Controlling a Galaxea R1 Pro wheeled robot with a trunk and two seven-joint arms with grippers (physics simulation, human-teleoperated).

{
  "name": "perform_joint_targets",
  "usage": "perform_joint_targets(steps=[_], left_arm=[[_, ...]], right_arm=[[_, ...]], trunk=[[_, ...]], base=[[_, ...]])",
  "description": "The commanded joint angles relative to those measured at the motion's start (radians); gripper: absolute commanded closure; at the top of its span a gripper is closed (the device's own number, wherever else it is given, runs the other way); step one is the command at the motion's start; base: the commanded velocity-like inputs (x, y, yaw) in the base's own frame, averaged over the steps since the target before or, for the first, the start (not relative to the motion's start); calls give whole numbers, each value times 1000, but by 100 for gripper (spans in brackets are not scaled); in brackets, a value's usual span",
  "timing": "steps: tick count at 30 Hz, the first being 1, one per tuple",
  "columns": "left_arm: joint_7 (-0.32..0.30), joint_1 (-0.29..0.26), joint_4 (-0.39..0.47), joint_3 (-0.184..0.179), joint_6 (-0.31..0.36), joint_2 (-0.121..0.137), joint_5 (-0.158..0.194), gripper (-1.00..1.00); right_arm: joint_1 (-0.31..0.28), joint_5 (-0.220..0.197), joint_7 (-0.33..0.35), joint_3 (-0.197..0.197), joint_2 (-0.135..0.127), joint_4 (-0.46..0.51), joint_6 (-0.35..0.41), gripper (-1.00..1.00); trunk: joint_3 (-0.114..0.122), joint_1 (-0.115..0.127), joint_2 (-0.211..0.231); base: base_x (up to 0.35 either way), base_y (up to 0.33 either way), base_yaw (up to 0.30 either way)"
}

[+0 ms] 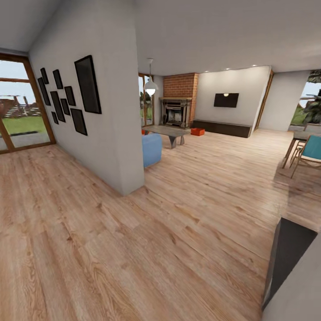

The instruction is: Move the two storage containers from the living room to the garage. In the garage, place one container on the floor and stack the other container on top of it (either order is fine).

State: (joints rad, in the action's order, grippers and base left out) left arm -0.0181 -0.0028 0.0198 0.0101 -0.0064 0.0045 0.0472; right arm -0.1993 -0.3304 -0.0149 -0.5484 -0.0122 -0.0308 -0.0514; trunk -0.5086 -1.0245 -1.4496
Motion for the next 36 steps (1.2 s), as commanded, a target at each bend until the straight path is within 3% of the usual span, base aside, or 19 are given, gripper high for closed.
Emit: perform_joint_targets(steps=[1,36], left_arm=[[-2,0,0,1,0,0,5,-100],[-2,0,0,1,0,0,5,-100]], right_arm=[[-1,-9,0,-8,1,-3,-5,-100],[-2,-6,0,-10,1,-3,-13,-100]], trunk=[[-1,-1,0],[-1,-1,0]], base=[[322,0,0],[320,0,-23]])
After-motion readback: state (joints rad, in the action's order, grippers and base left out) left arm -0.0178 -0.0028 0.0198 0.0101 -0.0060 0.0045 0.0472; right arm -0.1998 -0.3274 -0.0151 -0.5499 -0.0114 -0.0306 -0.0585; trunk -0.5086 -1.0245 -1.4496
